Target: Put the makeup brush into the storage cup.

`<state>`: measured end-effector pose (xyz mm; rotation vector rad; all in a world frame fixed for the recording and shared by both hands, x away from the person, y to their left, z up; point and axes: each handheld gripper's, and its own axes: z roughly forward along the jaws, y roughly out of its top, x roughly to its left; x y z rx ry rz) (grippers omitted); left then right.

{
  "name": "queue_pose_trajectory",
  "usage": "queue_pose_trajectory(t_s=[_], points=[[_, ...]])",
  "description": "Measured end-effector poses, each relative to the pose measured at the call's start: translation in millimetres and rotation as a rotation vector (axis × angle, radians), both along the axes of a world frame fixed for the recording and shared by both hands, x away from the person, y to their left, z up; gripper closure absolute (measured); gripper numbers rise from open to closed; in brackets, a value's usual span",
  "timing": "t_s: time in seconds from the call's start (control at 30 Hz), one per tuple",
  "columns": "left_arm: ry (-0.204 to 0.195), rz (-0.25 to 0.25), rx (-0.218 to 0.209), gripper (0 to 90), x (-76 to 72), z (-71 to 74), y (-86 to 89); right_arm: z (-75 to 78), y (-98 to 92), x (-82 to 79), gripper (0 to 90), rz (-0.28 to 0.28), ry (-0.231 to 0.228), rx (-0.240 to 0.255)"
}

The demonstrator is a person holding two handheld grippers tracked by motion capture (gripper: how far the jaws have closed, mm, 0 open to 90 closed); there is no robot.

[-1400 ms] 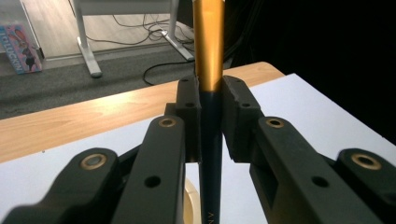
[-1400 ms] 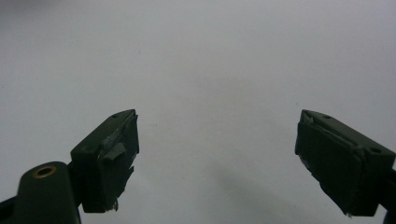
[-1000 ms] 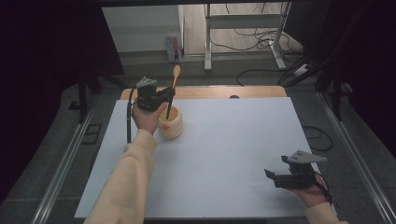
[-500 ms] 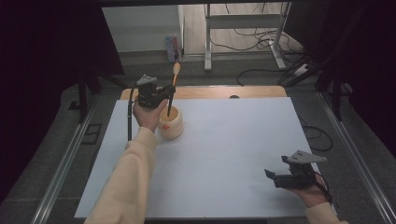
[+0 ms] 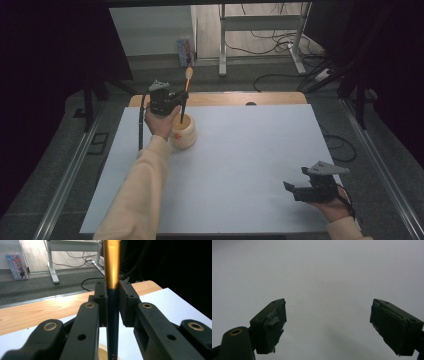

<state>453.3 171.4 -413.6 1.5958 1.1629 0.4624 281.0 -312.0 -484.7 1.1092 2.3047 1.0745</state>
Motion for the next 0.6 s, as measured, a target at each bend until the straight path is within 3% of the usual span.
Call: queue_pose_trajectory(t_s=[0.6], points=[[-0.017, 0.002, 0.000, 78.3, 8.2, -15.7, 5.2, -1.9, -2.0, 1.0, 13.8, -0.006, 0.004, -0.003]])
